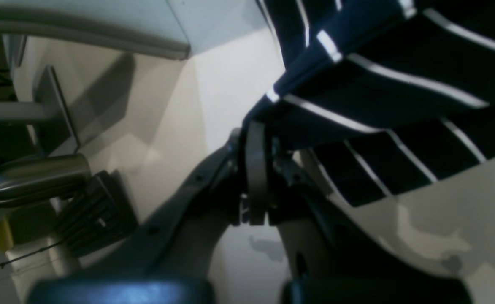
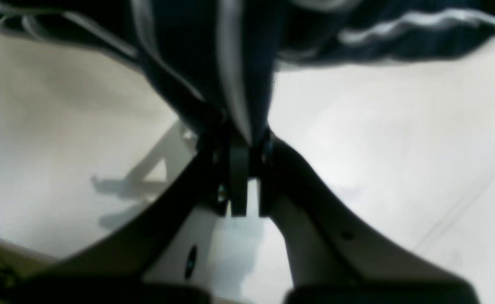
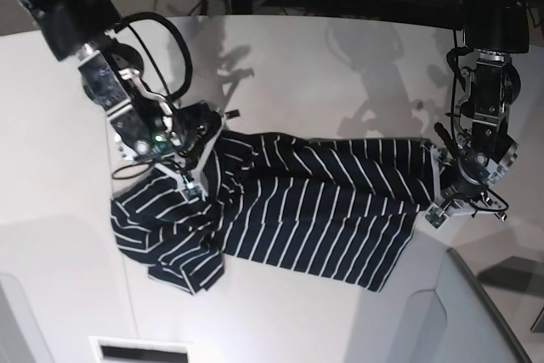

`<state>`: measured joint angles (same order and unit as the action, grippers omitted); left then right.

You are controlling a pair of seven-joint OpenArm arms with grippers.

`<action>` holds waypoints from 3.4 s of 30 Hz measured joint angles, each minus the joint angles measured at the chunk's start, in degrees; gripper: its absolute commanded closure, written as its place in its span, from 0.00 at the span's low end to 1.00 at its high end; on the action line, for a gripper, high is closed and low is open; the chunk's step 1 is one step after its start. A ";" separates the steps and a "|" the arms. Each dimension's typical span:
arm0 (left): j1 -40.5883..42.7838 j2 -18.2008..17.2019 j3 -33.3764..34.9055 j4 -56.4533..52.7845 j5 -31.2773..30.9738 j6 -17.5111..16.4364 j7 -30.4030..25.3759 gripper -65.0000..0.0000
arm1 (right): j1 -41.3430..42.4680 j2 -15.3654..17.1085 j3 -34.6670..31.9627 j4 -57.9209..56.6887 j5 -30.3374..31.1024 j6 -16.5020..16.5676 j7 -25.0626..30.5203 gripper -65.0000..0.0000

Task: Layout the t-shirt on the table in an organized manner, then fold the t-shirt properly
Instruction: 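Lift the shirt by its corners with both grippers, then pull the held corners apart with both grippers to stretch the shirt, then swing the lifted shirt across the table with both grippers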

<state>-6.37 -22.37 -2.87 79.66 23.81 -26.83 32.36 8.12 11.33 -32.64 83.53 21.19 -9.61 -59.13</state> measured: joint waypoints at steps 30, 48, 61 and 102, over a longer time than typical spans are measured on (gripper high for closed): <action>0.74 -2.27 -2.62 13.07 -0.13 -0.22 -0.31 1.00 | 5.73 20.98 5.35 14.05 -0.15 0.17 -15.08 1.00; 28.94 -1.36 -3.02 22.82 8.20 0.02 0.13 1.00 | -24.44 7.69 20.00 26.64 -0.15 0.20 -16.92 1.00; 25.40 -0.24 -2.93 20.81 12.24 0.13 -1.16 1.00 | -20.28 10.38 28.65 25.59 -1.75 0.17 -19.34 1.00; 37.48 2.64 -8.28 19.61 12.41 -0.17 -0.15 1.00 | -28.44 7.74 22.32 20.59 -0.48 0.04 -13.97 1.00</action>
<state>31.11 -19.73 -11.16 99.26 36.23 -27.00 32.21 -20.32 19.07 -10.33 104.12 20.71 -9.56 -73.10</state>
